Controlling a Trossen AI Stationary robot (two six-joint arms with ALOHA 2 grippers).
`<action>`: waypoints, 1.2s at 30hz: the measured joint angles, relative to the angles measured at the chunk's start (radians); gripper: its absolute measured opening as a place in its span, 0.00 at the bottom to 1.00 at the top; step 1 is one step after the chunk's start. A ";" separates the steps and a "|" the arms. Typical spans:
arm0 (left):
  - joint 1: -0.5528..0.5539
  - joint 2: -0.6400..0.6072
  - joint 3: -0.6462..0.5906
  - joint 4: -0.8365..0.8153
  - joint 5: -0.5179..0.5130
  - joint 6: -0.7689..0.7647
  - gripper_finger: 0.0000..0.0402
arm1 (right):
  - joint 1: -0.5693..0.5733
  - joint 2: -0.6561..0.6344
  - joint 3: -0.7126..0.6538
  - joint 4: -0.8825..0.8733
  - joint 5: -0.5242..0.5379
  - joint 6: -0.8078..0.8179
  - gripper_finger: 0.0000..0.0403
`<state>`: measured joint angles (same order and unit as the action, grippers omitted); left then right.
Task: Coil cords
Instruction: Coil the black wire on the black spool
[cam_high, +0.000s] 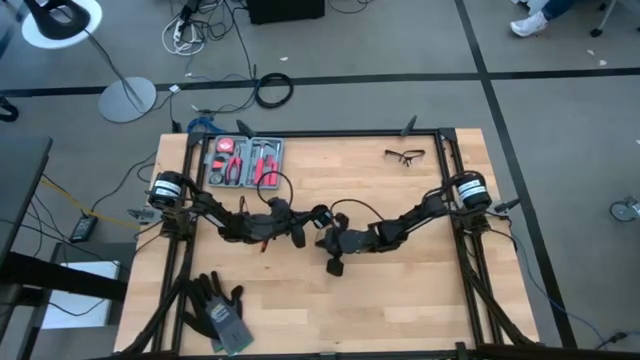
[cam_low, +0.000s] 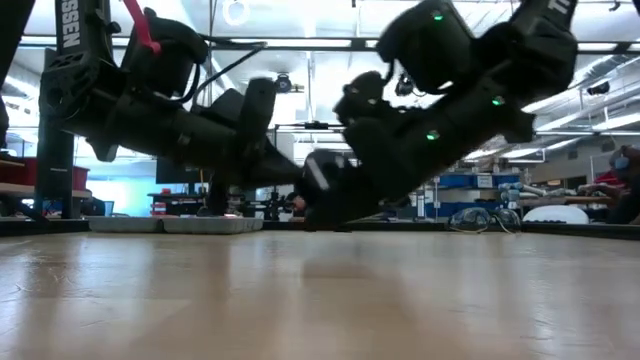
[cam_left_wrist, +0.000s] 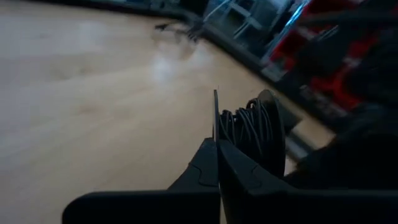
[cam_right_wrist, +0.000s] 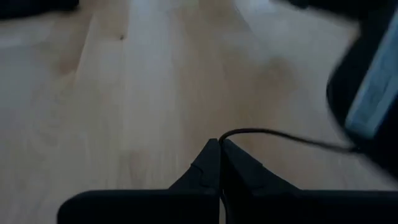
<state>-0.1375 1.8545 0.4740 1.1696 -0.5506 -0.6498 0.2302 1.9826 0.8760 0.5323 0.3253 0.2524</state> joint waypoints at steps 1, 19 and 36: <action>0.000 0.000 0.000 -0.024 -0.004 -0.009 0.00 | 0.001 0.010 0.017 0.001 0.000 -0.008 0.00; -0.001 -0.002 0.073 -0.288 0.086 -0.036 0.00 | -0.061 0.004 0.039 0.070 -0.038 -0.081 0.00; -0.001 -0.001 0.081 -0.317 0.154 -0.038 0.00 | -0.092 -0.176 0.039 -0.245 0.107 -0.045 0.00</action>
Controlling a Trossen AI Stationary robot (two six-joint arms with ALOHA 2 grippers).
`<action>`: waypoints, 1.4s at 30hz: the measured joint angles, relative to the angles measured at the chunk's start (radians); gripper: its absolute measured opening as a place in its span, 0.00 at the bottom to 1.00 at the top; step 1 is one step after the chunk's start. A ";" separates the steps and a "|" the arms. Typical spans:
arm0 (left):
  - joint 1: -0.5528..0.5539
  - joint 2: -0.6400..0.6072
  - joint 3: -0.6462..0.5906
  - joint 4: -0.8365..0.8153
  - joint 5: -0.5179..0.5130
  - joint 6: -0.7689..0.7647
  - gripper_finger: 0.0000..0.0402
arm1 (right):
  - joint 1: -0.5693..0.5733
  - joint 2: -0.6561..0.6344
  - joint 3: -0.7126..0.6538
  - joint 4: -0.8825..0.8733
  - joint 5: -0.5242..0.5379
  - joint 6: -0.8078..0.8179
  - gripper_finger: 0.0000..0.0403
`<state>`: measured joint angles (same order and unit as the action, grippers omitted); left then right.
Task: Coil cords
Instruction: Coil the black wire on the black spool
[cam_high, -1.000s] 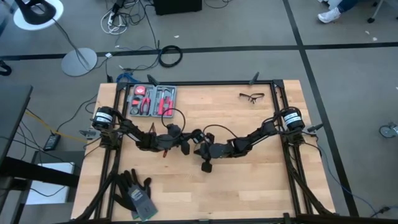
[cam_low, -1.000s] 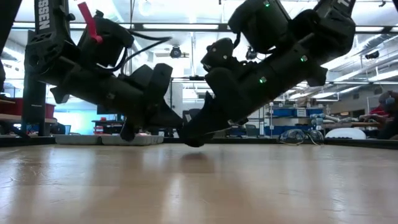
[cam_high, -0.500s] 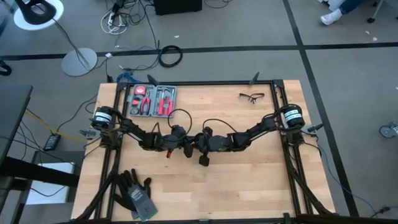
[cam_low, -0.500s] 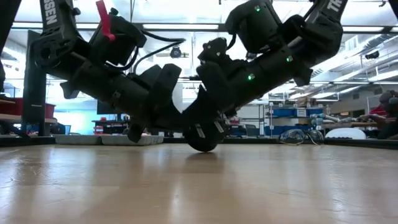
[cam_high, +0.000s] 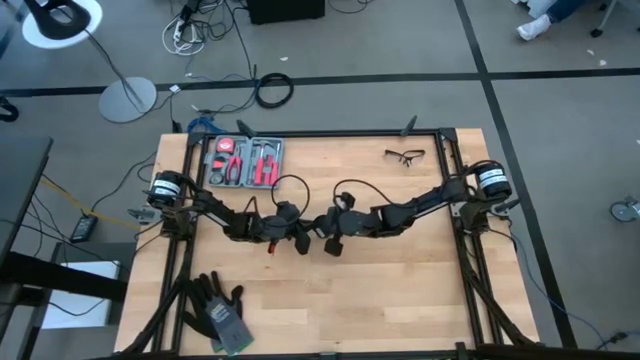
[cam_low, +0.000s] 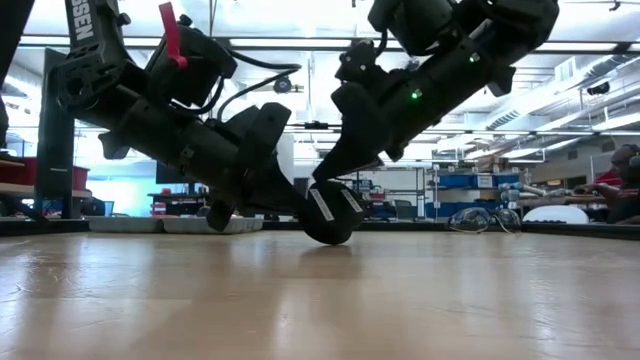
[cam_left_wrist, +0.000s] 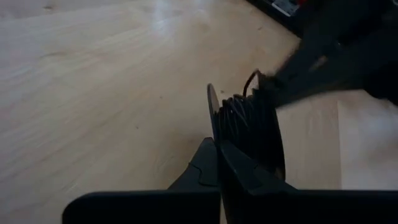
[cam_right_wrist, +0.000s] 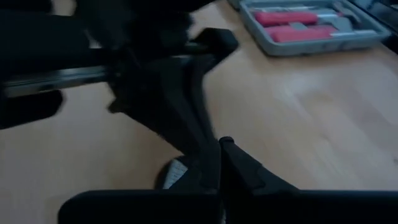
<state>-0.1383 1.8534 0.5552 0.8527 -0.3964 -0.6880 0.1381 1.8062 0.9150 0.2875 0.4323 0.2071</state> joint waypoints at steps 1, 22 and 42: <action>0.000 0.000 0.000 0.000 0.001 0.000 0.00 | -0.002 -0.004 0.000 -0.011 0.010 0.008 0.00; -0.003 0.001 -0.003 0.008 0.041 0.003 0.00 | 0.015 -0.006 -0.002 -0.294 0.078 0.194 0.00; -0.002 0.002 -0.003 0.020 0.016 -0.023 0.00 | 0.089 -0.006 -0.002 -0.333 -0.003 0.218 0.00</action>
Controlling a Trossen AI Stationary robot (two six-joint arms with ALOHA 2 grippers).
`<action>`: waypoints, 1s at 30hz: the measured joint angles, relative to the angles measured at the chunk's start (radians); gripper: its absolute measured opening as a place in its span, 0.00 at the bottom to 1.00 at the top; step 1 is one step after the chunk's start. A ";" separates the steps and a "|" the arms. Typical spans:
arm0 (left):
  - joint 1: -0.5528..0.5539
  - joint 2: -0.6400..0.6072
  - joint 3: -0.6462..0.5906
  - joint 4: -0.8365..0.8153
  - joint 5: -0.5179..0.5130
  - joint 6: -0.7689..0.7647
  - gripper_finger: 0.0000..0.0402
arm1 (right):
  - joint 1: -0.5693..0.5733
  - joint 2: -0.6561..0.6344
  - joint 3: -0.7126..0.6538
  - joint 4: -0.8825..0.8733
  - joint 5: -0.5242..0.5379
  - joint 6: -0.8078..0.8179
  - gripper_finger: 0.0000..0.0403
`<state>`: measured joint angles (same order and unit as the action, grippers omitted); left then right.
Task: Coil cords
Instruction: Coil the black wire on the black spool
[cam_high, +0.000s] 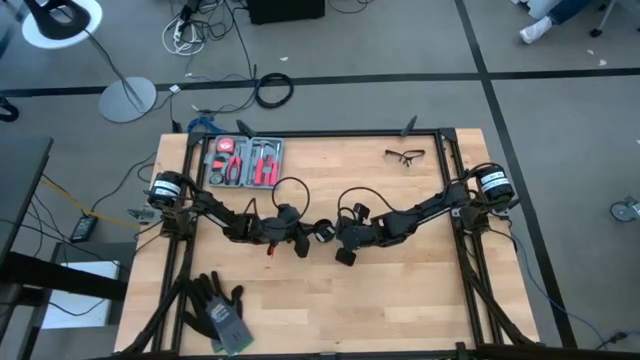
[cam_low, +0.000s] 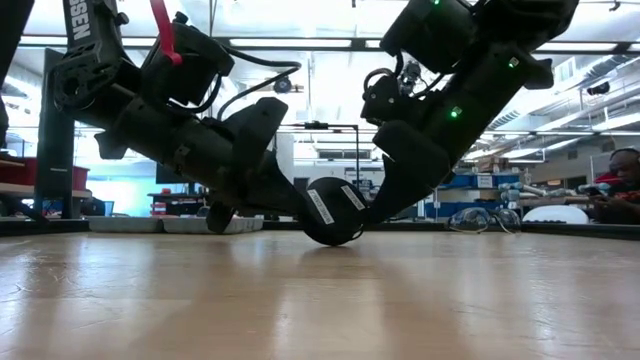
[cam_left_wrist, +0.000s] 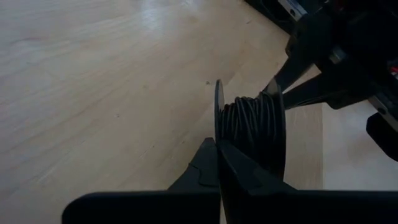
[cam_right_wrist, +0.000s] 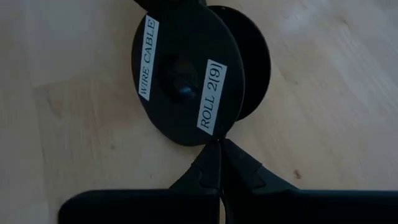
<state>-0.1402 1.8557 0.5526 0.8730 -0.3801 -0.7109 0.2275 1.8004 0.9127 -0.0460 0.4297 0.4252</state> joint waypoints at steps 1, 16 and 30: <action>0.000 0.000 0.000 0.000 0.000 0.000 0.00 | -0.002 0.000 0.000 0.000 -0.001 0.000 0.00; 0.001 0.000 0.001 0.008 -0.008 0.000 0.00 | 0.063 -0.003 -0.144 0.090 0.072 0.175 0.00; 0.001 0.000 0.001 0.019 -0.007 -0.001 0.00 | 0.112 -0.017 -0.173 0.042 0.125 0.334 0.00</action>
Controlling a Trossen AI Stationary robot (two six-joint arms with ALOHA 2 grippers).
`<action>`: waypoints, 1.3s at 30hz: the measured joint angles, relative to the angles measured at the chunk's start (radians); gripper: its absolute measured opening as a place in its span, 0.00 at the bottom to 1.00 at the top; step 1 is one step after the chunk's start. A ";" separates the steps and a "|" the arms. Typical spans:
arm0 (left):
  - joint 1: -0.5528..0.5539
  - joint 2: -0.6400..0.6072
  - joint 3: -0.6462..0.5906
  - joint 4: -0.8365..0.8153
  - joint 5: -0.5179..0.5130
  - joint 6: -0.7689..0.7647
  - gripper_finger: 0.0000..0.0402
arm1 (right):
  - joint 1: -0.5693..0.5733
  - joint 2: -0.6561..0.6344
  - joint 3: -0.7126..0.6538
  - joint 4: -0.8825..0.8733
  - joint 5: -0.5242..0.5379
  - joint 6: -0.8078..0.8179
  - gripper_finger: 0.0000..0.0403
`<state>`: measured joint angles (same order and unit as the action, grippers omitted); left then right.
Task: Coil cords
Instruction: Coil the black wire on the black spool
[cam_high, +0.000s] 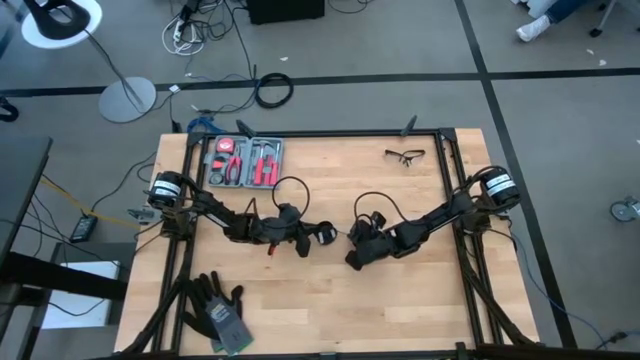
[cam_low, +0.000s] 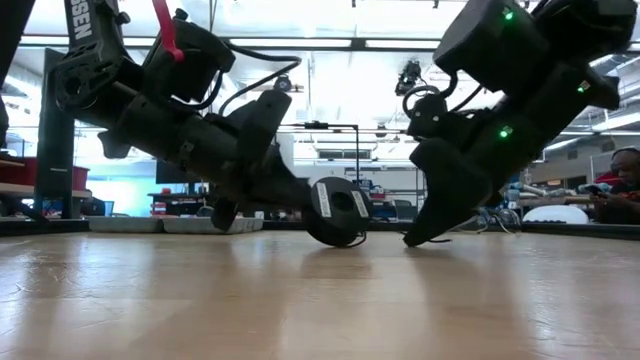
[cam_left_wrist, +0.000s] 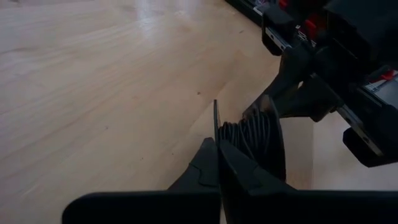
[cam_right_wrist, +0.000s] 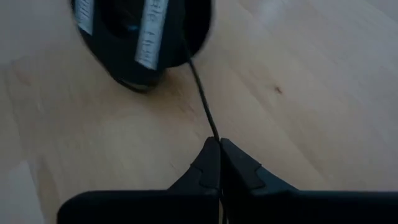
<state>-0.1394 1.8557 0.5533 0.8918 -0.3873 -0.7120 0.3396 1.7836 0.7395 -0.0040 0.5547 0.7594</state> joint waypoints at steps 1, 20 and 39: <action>0.000 0.000 0.000 0.001 0.000 0.000 0.00 | 0.003 -0.003 0.000 -0.021 0.003 0.017 0.00; 0.001 0.000 -0.005 0.024 0.014 0.002 0.03 | -0.053 -0.032 -0.011 0.162 -0.097 -0.143 0.00; 0.026 -0.002 -0.001 -0.135 0.015 0.040 0.23 | -0.120 0.031 -0.006 0.307 -0.189 -0.241 0.00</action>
<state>-0.1134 1.8541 0.5526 0.7564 -0.3727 -0.6718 0.2195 1.8149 0.7336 0.3029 0.3656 0.5180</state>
